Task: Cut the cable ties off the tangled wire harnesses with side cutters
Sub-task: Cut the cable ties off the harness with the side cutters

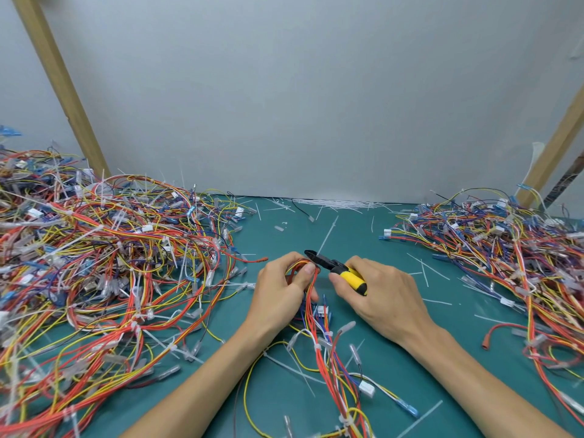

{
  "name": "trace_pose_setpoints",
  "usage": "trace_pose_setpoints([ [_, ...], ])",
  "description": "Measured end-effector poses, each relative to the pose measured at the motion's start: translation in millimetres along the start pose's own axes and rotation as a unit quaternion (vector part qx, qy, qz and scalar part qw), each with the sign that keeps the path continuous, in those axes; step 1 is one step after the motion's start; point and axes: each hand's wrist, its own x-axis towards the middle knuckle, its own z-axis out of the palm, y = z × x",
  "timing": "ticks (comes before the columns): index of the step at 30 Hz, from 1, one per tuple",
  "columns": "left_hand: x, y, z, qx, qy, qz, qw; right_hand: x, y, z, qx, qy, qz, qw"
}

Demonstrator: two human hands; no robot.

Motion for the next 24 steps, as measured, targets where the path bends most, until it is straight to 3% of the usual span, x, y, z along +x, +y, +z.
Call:
trace_pose_setpoints([
  [24, 1.1, -2.1, -1.2, 0.0, 0.02, 0.004, 1.0, -1.2, 0.2, -3.7, 0.001, 0.002, -0.008, 1.0],
])
